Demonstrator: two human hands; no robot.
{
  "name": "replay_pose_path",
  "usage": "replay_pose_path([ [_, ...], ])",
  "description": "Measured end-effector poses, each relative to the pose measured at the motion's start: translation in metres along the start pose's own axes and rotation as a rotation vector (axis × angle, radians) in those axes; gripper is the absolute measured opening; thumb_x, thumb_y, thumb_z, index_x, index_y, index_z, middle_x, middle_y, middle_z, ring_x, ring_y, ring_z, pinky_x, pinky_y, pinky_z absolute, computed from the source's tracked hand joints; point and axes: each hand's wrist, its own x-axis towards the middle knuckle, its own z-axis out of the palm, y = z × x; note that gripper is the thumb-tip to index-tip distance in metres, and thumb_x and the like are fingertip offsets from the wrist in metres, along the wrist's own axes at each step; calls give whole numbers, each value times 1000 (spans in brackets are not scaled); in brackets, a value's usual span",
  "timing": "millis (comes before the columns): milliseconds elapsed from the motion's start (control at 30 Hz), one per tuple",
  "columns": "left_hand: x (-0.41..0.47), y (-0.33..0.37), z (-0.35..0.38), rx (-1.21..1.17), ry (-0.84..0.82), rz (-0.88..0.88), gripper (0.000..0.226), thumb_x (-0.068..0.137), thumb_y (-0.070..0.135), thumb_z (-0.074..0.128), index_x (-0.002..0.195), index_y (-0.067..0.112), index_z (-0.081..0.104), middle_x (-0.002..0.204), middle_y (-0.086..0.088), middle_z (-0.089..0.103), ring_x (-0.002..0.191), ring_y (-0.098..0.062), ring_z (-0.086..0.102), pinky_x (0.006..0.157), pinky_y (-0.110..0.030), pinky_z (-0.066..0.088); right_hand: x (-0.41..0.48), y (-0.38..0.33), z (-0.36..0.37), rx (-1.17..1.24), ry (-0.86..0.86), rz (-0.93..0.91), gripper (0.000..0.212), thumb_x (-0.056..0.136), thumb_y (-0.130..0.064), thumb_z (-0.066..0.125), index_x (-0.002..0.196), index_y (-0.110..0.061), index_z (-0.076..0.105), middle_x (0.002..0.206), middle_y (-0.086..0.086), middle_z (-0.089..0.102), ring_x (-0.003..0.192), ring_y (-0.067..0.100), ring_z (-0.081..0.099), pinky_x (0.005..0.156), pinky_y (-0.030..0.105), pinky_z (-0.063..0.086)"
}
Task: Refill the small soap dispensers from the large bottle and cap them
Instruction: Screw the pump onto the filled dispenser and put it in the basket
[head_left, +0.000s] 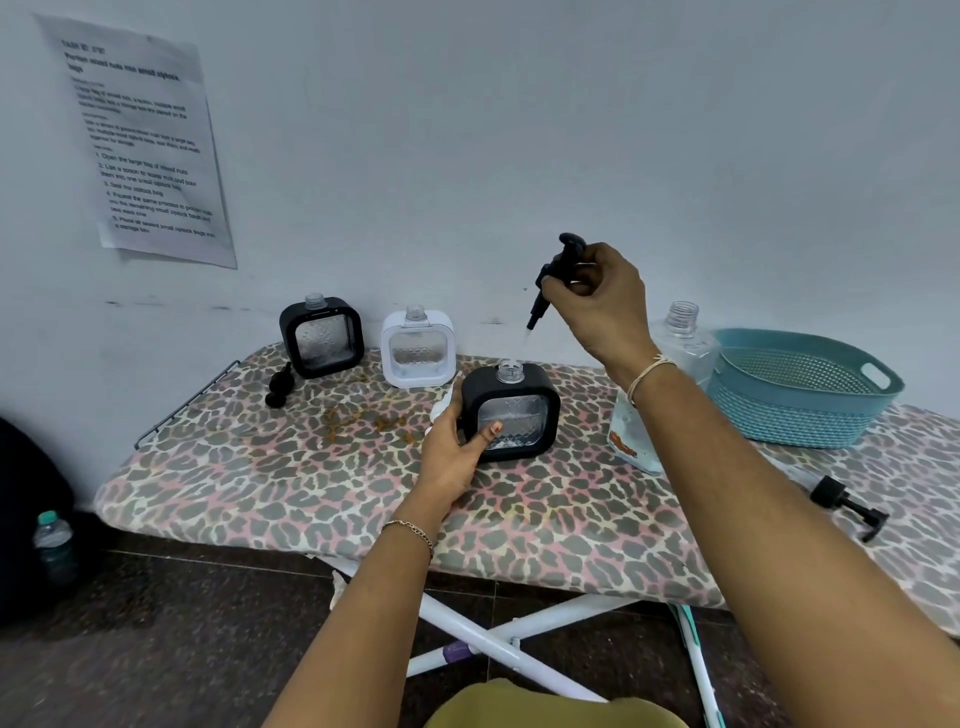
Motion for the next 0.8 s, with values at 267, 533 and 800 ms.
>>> replay_pose_path([
  [267,0,1,-1,6,-21,26,72,87,24,69,149,20,31,131,5,56,120,-8,50,103,-23,41,-11,28,14,-56,-243,50,29,85,-12,72,110,-7,59,105,5,71,98,17,68,87,25,54],
  [533,3,3,-1,-30,-24,-2,72,86,24,70,148,21,34,138,1,53,127,-16,50,108,-37,41,-9,30,9,3,-303,71,30,88,-9,69,116,-5,59,109,4,71,104,14,67,91,26,50],
  [800,3,10,22,-59,-50,7,67,87,18,69,145,16,35,137,1,51,126,-14,48,106,-29,42,-24,63,-5,-129,-412,178,32,87,-11,71,116,-5,58,113,6,67,109,16,62,91,22,51],
])
